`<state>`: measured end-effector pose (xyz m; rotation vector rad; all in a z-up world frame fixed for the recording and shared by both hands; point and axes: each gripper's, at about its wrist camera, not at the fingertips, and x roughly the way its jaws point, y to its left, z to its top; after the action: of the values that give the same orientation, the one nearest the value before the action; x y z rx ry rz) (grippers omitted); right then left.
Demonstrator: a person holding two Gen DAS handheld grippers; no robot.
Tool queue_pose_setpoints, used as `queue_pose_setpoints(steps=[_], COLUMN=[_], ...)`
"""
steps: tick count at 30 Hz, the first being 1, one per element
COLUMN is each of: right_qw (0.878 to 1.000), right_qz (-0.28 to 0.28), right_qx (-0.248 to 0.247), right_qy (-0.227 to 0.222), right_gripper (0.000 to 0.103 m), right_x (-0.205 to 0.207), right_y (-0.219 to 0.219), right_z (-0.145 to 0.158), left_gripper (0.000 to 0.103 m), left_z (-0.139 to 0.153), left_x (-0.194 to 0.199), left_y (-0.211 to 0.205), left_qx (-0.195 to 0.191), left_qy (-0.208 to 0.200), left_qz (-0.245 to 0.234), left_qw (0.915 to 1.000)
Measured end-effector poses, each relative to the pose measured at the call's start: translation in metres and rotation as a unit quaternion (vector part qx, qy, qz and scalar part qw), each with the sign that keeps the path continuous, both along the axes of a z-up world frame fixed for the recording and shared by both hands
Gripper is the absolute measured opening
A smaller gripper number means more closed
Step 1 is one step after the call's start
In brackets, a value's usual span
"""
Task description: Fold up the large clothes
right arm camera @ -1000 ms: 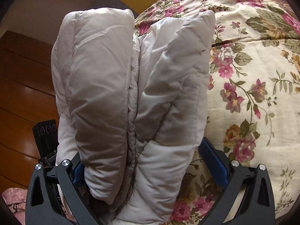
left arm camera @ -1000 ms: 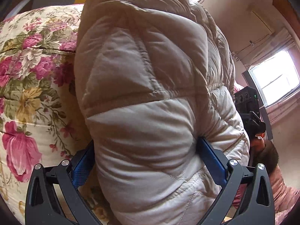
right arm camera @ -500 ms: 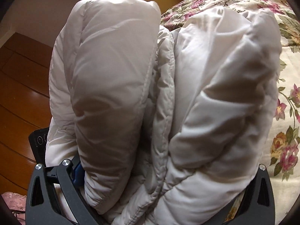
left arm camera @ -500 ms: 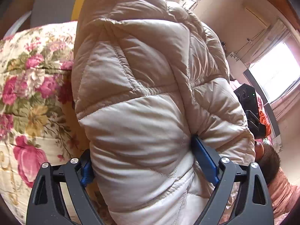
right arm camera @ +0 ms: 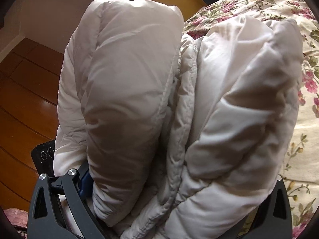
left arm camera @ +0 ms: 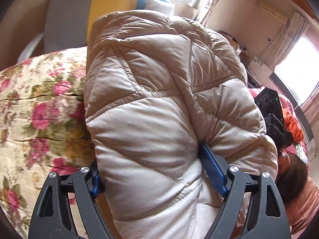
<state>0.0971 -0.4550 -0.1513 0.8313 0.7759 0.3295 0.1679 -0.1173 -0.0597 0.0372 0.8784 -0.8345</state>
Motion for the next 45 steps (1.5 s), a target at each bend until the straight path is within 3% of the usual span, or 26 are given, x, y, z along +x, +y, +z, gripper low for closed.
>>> queue_pose_setpoints(steps=[10, 19, 25, 33, 37, 40, 45], right_qw=[0.998, 0.991, 0.983, 0.974, 0.979, 0.986, 0.992], right_qz=[0.047, 0.117, 0.162, 0.204, 0.190, 0.152, 0.095], right_qx=[0.033, 0.038, 0.048, 0.054, 0.016, -0.003, -0.061], right_qy=[-0.035, -0.052, -0.071, -0.087, -0.079, -0.066, -0.049], right_gripper=[0.100, 0.100, 0.100, 0.100, 0.100, 0.101, 0.101], right_x=[0.028, 0.081, 0.127, 0.177, 0.196, 0.197, 0.158], right_y=[0.030, 0.076, 0.108, 0.132, 0.134, 0.113, 0.065], right_z=[-0.009, -0.012, -0.023, -0.043, -0.070, -0.096, -0.098], left_gripper=[0.080, 0.080, 0.079, 0.079, 0.087, 0.100, 0.100], left_z=[0.017, 0.027, 0.035, 0.034, 0.006, -0.007, -0.009], left_x=[0.000, 0.023, 0.043, 0.086, 0.125, 0.137, 0.133], left_y=[0.047, 0.107, 0.147, 0.186, 0.191, 0.195, 0.195], left_qx=[0.009, 0.014, 0.020, 0.030, 0.063, 0.048, 0.052], left_qy=[-0.039, -0.055, -0.068, -0.076, -0.043, -0.026, -0.047], left_qz=[0.061, 0.144, 0.198, 0.279, 0.320, 0.323, 0.316], left_qw=[0.9973, 0.9880, 0.9776, 0.9569, 0.9444, 0.9447, 0.9463])
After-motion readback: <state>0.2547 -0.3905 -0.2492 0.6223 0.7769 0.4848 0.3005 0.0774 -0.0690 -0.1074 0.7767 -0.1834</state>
